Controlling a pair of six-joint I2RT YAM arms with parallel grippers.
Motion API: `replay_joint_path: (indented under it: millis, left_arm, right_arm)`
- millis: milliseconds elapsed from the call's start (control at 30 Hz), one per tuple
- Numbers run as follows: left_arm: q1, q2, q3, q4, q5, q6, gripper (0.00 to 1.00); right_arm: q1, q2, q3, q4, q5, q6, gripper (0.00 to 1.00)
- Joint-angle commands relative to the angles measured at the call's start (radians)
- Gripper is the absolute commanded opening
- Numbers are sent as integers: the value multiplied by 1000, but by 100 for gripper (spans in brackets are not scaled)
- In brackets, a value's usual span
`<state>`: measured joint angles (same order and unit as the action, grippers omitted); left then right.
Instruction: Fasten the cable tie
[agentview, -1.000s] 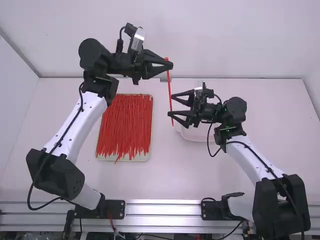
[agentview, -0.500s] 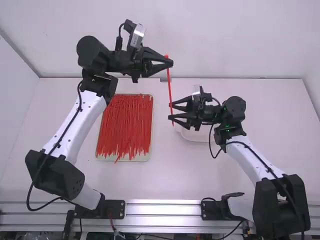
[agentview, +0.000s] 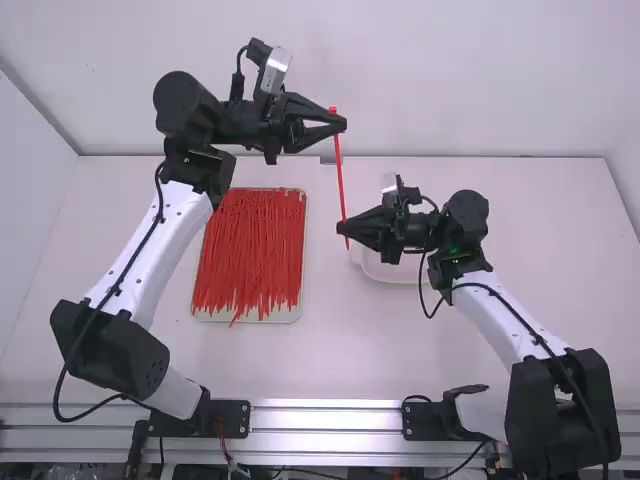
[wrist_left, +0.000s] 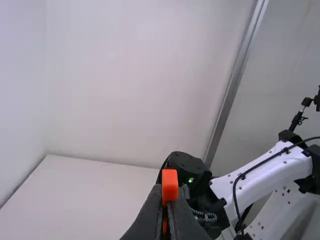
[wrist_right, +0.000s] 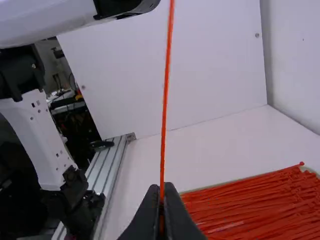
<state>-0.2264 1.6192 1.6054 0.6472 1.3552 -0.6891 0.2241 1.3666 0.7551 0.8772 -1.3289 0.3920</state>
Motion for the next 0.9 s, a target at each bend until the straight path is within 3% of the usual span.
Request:
replay_joint_path:
  millis: [0, 67, 100, 167, 200, 233, 267, 533, 867]
  left_arm:
    - [-2, 2, 26, -6, -13, 2, 2]
    - [-2, 2, 26, -16, -21, 8, 3]
    - [-2, 2, 26, -18, -24, 8, 9]
    - [-2, 2, 26, -26, -29, 5, 59]
    - [-2, 2, 26, -26, -29, 5, 59]
    - [-2, 2, 26, -39, -27, 13, 84]
    - [-2, 2, 26, -60, -27, 37, 99]
    - [26, 2, 26, -256, -40, 232, 99]
    - [43, 2, 26, -296, -40, 276, 99]
  right_arm:
    - [-1, 1, 30, 5, -9, -1, 0]
    - [-1, 1, 30, 5, -9, -1, 0]
    - [-1, 1, 30, 5, -9, -1, 0]
    - [-1, 1, 30, 5, -9, 0, 0]
    - [-1, 1, 30, 5, -9, 0, 0]
    - [-2, 0, 30, 5, -9, 0, 0]
    - [-6, 0, 30, 5, -9, 0, 0]
    - [-112, 0, 31, 48, 8, 78, 0]
    - [-255, 0, 31, 199, 108, 251, 0]
